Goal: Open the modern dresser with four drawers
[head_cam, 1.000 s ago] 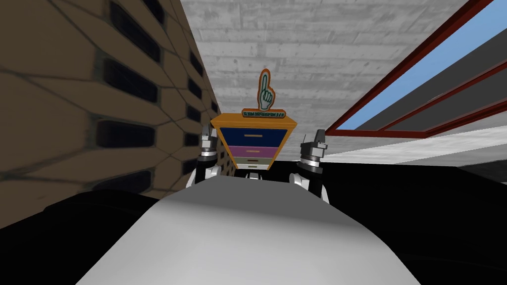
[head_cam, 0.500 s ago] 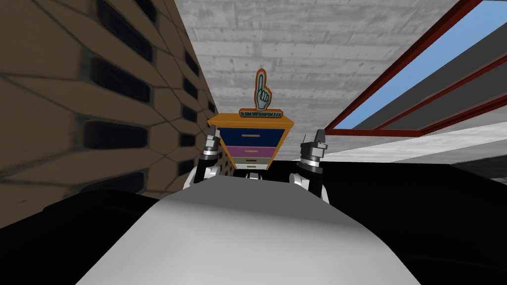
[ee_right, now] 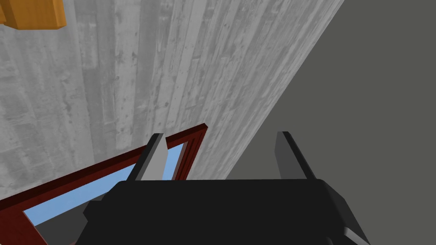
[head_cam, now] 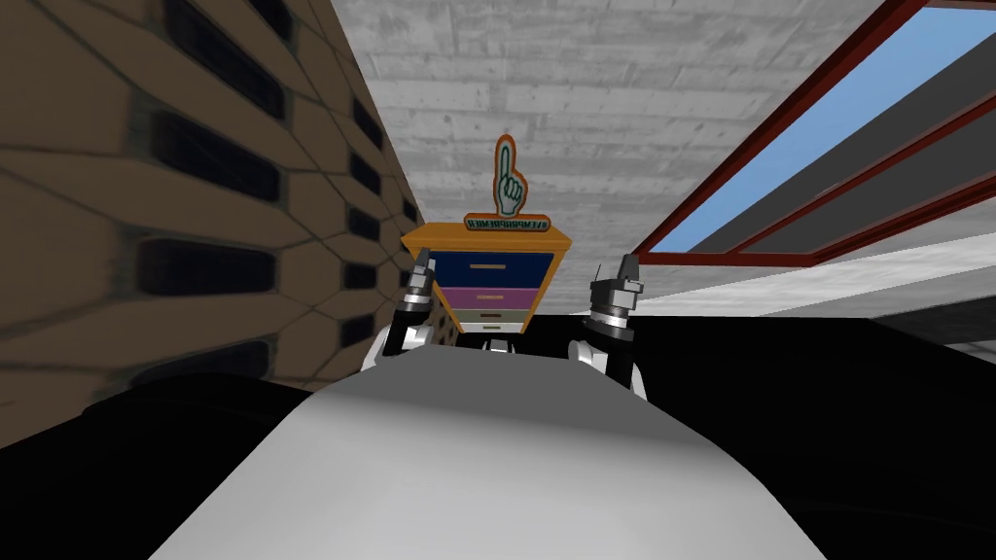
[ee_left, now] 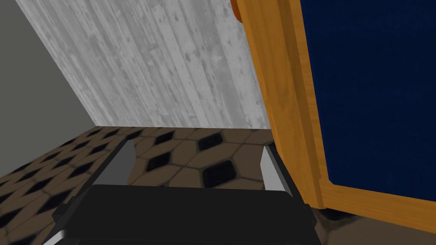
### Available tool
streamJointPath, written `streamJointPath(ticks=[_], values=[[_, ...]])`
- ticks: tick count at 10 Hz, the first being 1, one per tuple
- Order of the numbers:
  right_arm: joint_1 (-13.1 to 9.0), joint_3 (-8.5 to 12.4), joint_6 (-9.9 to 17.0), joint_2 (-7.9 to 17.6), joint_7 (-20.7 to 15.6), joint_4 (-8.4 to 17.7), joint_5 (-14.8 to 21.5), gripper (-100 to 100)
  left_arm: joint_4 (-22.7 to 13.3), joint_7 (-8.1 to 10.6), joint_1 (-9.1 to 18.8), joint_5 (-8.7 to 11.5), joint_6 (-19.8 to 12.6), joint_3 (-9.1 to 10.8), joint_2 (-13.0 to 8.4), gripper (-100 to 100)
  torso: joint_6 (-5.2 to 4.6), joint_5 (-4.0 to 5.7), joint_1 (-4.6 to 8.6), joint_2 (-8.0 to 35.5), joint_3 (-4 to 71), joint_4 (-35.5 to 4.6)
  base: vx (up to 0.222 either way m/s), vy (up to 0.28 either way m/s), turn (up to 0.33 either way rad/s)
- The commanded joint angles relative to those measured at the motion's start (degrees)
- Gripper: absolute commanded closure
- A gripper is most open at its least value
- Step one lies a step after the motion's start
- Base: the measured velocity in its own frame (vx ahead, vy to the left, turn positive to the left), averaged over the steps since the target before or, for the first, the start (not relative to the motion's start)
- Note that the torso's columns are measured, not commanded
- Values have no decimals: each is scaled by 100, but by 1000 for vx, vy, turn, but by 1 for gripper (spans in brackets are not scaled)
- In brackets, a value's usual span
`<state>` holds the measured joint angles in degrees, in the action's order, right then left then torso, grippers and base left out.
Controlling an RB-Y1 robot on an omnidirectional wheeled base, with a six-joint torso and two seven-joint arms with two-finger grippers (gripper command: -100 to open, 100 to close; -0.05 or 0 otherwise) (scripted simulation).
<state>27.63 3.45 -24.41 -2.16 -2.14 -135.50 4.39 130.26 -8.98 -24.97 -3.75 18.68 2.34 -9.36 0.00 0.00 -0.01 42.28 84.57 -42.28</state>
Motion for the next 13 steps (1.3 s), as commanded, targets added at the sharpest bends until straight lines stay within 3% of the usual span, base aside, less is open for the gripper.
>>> streamJointPath(ticks=[1,13], values=[[0,0,0,0,0,0,0,0,-74,-15,43,-60,-361,-45,126,-100,0,0,0,0,0,0,4,-49,-42],[0,0,0,0,0,0,0,0,-254,-33,165,-236,-1588,-158,219,-100,0,0,-1,1,-1,0,5,-37,-23]])
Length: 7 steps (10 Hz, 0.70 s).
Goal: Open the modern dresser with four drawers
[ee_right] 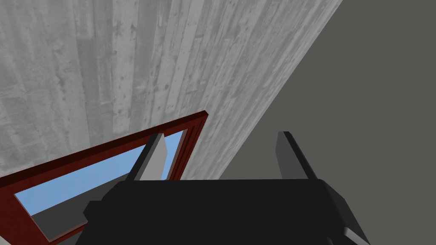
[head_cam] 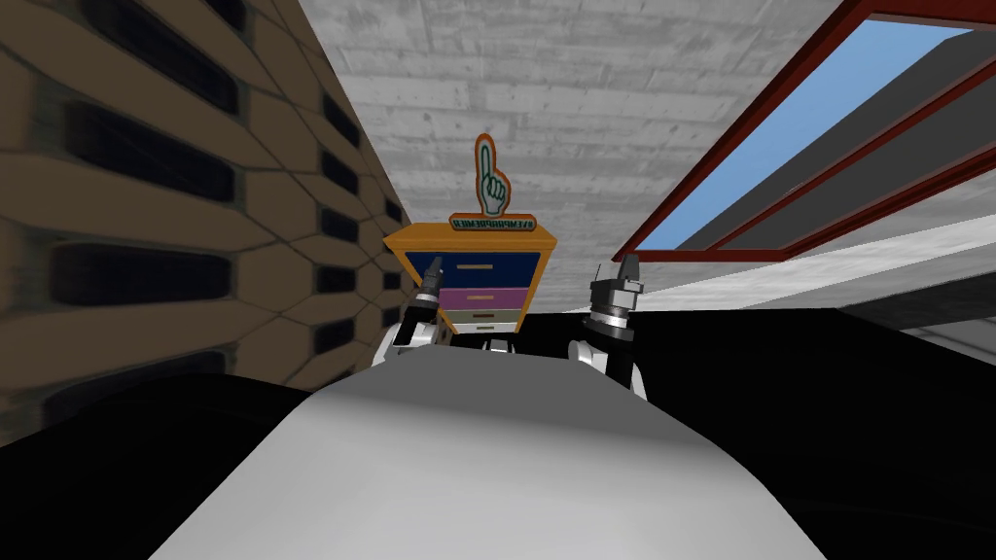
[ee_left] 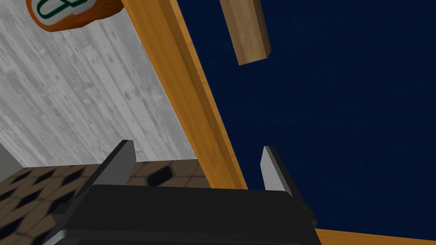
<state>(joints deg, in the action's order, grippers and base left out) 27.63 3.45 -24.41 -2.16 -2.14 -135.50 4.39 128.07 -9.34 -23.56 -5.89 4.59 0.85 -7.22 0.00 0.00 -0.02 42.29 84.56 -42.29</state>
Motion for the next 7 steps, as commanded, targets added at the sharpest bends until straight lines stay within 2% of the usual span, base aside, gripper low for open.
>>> streamJointPath(ticks=[1,7], values=[[0,0,0,0,0,0,0,0,-51,1,34,-37,-287,-19,17,-100,0,0,0,-2,1,1,7,-33,-23],[0,0,0,0,0,0,0,0,-153,-9,104,-137,-983,-84,65,-100,0,1,2,-1,1,0,5,-39,-26]])
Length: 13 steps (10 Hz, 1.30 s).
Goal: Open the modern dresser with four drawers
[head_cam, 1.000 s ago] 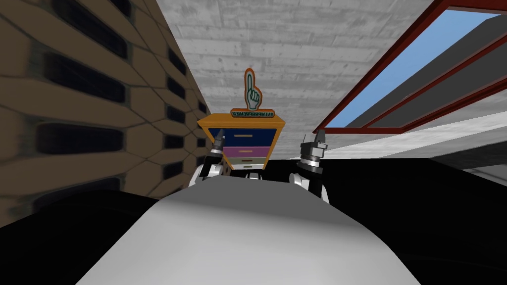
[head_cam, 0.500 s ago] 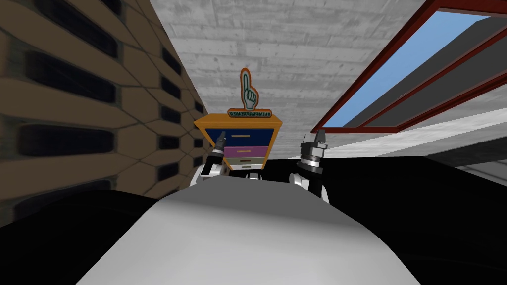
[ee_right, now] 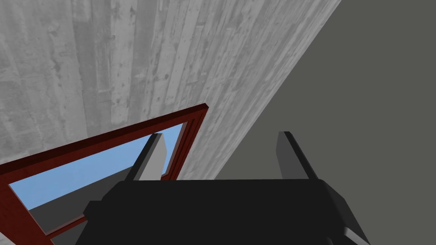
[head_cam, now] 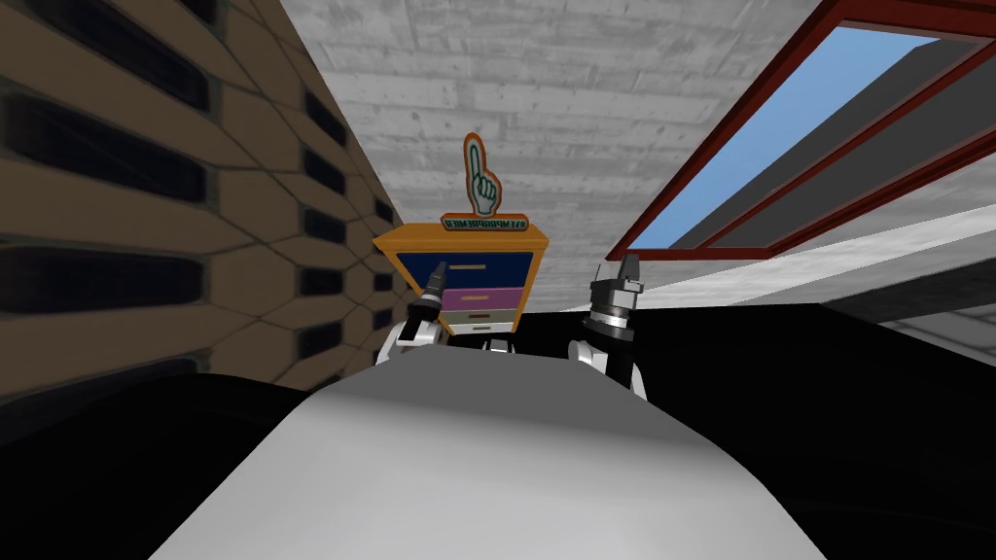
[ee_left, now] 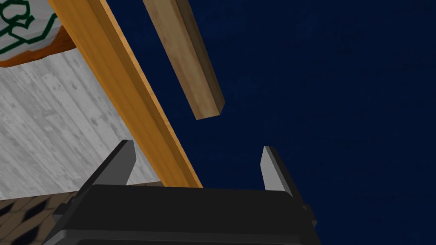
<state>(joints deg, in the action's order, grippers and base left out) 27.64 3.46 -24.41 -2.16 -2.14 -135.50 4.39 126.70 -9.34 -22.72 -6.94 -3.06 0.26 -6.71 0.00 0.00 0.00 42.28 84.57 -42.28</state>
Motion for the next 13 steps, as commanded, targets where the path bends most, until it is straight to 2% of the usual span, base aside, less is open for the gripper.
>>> streamJointPath(ticks=[1,4,5,6,7,8,13], values=[[0,0,0,0,0,0,0,0,-33,-11,30,-47,-325,-34,21,-100,0,0,-1,0,0,0,5,-39,-20],[0,0,0,0,0,0,0,0,-77,-15,60,-90,-623,-62,44,-100,0,-1,-2,1,-1,0,5,-34,-24],[0,0,0,0,0,0,0,0,-56,-23,50,-89,-548,-66,52,-100,0,-1,-2,0,0,0,4,-15,-2],[0,0,0,0,0,0,0,0,107,-26,17,-88,-709,-67,47,-100,1,-2,-7,1,-1,0,61,18,-27],[1,1,0,1,0,0,0,0,25,-27,32,-93,-628,-70,56,-100,0,-3,-13,-14,8,3,39,13,-8],[1,1,0,1,0,0,0,0,37,-28,31,-93,-645,-70,57,100,1,-3,-6,-5,4,3,6,2,2],[-3,0,1,0,0,1,0,0,301,-33,-157,-81,-693,-155,20,100,0,1,5,16,-11,-5,-159,-23,17]])
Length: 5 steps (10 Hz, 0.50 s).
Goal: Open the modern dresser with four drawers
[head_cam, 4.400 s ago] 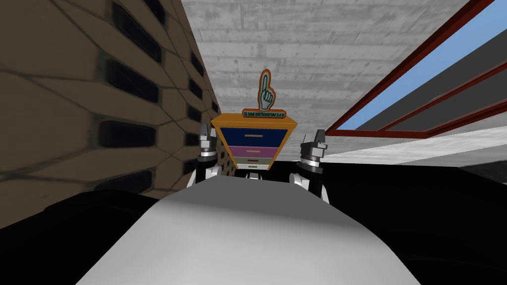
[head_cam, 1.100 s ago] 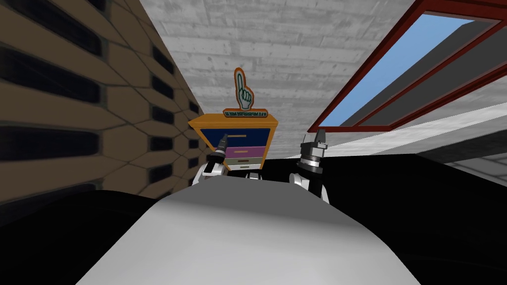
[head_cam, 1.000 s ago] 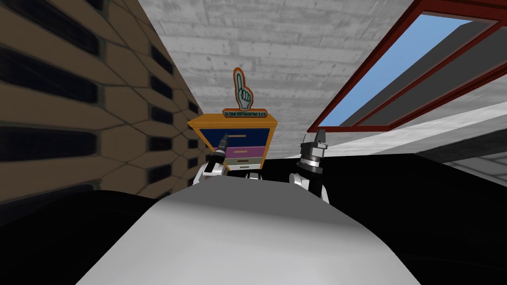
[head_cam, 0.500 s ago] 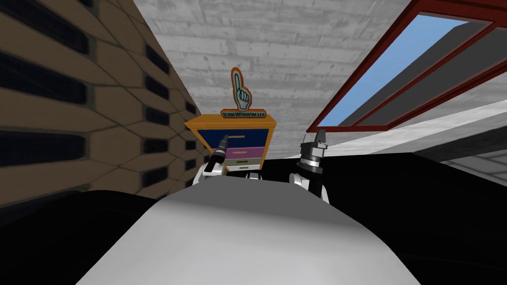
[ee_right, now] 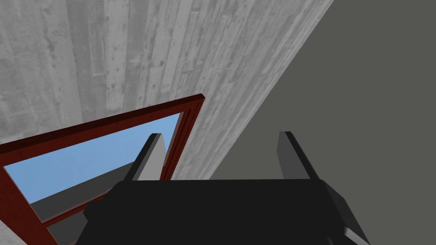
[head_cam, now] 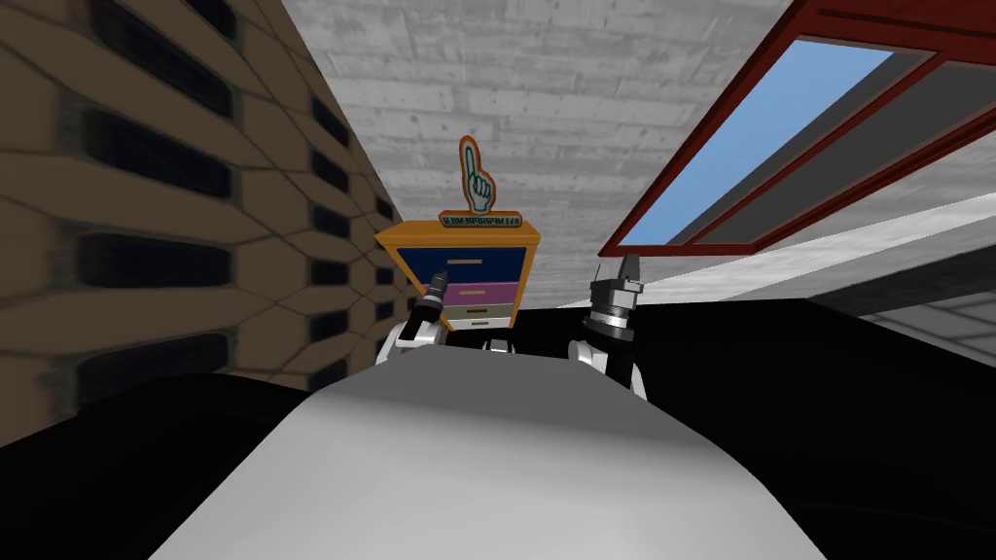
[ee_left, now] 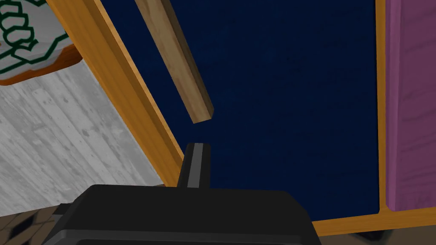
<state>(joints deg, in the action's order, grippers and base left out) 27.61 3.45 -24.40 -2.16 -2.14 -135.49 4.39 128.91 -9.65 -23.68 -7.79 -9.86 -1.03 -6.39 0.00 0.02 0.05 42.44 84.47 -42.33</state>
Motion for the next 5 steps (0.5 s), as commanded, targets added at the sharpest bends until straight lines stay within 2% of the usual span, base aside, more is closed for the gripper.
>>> streamJointPath(ticks=[1,2,5], values=[[0,0,0,0,0,0,0,0,59,-4,-45,-1,-11,-22,-2,100,0,-1,-5,-18,12,6,-84,-12,3],[2,1,0,0,0,0,0,0,140,-5,-57,3,-140,-14,-7,-100,0,-3,-12,-52,32,15,91,-1,-34],[6,2,-1,1,0,-2,0,0,252,-7,-67,10,-332,2,-13,-100,0,-2,-7,-55,37,18,182,8,-28]])
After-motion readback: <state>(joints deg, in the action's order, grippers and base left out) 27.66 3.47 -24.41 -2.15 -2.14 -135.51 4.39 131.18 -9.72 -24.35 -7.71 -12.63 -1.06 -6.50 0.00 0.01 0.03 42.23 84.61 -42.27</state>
